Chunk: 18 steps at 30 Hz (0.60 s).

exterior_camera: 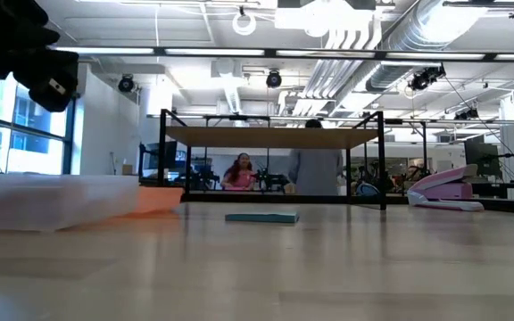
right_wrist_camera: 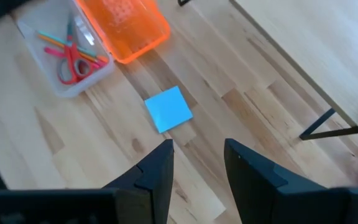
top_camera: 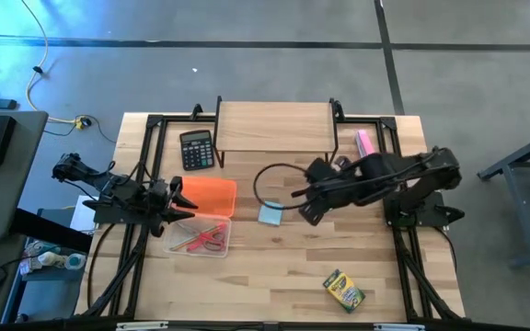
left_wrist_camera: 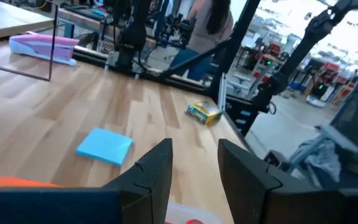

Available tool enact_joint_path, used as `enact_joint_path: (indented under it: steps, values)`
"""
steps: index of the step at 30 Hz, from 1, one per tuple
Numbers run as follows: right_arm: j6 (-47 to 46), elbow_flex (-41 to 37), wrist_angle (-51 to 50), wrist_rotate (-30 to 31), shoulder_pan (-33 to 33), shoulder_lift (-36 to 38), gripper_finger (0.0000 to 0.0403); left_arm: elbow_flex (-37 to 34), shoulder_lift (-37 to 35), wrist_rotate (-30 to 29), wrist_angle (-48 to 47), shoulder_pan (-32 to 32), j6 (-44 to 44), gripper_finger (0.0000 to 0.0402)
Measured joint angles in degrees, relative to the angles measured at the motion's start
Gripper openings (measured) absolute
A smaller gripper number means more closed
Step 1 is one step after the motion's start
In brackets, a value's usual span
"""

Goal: Pack school essentials
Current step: Put the blue sticky note into the supply box

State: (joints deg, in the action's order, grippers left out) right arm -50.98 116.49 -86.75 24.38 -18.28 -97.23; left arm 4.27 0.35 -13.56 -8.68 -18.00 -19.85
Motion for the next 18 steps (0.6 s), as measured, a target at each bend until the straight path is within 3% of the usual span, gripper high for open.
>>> enact_joint_path:
  steps: [11, 18]
  values:
    - [-3.05, -0.58, -0.87, -0.01, -2.68, 4.28, 0.0133, -0.02, 0.01, -0.12, -0.14, 0.00, -2.00, 0.0117]
    - [-4.69, -9.87, 0.33, -2.56, -3.64, 5.30, 0.0133, 0.00, 0.01, -0.12, -0.17, 0.00, -2.02, 0.0117]
